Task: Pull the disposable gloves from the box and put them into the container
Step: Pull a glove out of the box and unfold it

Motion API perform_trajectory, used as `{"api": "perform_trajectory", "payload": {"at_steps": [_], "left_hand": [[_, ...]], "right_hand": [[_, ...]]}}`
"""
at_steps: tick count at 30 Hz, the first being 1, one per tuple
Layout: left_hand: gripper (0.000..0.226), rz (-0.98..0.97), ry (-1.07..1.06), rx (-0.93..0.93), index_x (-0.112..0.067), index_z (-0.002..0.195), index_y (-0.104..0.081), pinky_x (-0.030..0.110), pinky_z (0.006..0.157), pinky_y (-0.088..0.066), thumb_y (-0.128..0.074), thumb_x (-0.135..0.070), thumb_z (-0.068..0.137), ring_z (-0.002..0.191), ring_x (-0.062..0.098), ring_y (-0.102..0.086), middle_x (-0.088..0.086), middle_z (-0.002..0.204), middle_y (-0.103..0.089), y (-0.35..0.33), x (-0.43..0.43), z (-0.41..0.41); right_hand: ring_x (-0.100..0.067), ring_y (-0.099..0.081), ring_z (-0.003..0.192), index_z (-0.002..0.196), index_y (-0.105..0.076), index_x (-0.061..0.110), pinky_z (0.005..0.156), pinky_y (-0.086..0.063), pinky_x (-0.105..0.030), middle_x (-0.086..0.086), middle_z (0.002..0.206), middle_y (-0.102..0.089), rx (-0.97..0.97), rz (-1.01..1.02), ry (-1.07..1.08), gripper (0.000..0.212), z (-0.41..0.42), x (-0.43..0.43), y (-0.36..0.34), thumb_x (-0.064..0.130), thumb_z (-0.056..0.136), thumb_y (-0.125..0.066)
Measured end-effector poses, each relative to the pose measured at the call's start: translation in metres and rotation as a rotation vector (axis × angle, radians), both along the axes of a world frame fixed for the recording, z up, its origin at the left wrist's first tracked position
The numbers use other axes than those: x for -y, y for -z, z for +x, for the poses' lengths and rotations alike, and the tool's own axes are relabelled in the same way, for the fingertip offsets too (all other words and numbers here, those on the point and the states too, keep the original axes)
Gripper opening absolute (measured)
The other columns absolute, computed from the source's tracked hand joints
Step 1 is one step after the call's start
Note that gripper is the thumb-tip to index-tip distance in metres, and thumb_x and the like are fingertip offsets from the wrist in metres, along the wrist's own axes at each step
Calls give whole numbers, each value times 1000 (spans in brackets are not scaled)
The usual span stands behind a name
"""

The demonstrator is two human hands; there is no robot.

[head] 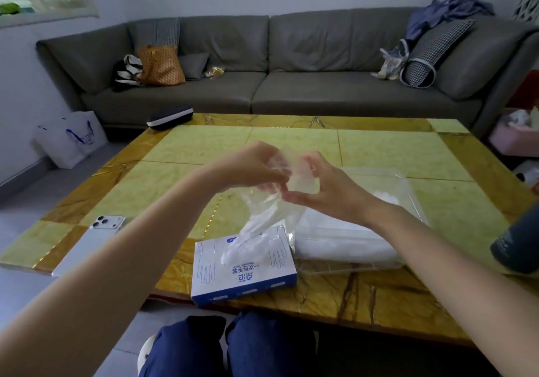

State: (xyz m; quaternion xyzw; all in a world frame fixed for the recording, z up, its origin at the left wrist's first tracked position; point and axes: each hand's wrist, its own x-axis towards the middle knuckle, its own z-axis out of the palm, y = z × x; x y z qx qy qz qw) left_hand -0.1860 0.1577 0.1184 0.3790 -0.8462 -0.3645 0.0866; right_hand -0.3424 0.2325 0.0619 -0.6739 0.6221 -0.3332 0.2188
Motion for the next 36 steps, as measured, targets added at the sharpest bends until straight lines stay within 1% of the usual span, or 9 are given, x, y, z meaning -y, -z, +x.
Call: {"api": "perform_trajectory", "payload": {"at_steps": [6,11,15,18,21,25,28,32,36], "left_hand": [[7,-136,61,106,-7,86,-68,26,67,-52,-65,-14,85,60,3,-64,-2,75,-71,0,2,-32],[14,-153,95,165,-18,73,-66,16,58,-44,-63,-14,86,52,-7,-59,-14,66,-67,-4,12,-51],[15,-192,86,108,-13,78,-69,28,69,-49,-61,-18,89,68,12,-65,-4,79,-72,-3,16,-76],[17,-273,6,-56,-15,72,-68,28,61,-45,-61,-16,87,72,24,-61,11,84,-72,-2,17,-99],[17,-286,-108,-300,-15,64,-65,26,59,-40,-64,-11,81,66,18,-56,7,72,-67,-5,14,-120],[12,-396,-126,-463,4,79,-63,27,59,-37,-60,-8,83,66,16,-51,15,76,-64,-10,12,-137],[8,-494,-92,-574,-1,88,-67,12,68,-41,-62,-6,83,75,8,-57,1,82,-66,-10,14,-133],[10,-549,45,-582,-10,78,-66,13,81,-43,-69,0,78,86,11,-61,-2,91,-67,16,20,-110],[17,-482,184,-304,-19,75,-66,21,98,-39,-66,-4,82,104,11,-54,-5,106,-63,65,25,-84]], "right_hand": [[4,-57,64,107,-50,15,58,-40,-12,3,81,-66,120,-147,111,18,-9,1,3,8,91,-52],[-13,-58,66,107,-49,9,62,-44,-14,-5,79,-62,151,-102,246,24,-38,-3,4,-4,93,-35],[-14,-50,73,101,-48,7,61,-39,-13,0,82,-52,133,-168,326,21,-58,-5,-1,-3,95,-30],[-17,-50,88,109,-47,6,70,-38,-20,-3,100,-52,35,-211,361,17,-74,-6,-10,2,96,-36],[-22,-52,94,113,-46,3,73,-41,-28,-9,109,-52,-69,-188,400,24,-89,-6,-20,-2,90,-46],[-27,-52,87,100,-50,-1,74,-43,-40,-14,97,-58,-147,-362,481,22,-100,-8,-26,-12,82,-43],[-22,-45,80,89,-57,3,66,-41,-36,-7,81,-60,-284,-614,527,27,-101,-14,-26,-11,79,-36],[-26,-51,71,74,-60,5,60,-40,-32,-6,67,-60,-579,-771,404,23,-98,-29,-14,0,83,-39],[-23,-57,67,76,-67,8,62,-47,-32,-4,68,-64,-713,-566,146,19,-86,-33,26,-10,73,-63]]}}
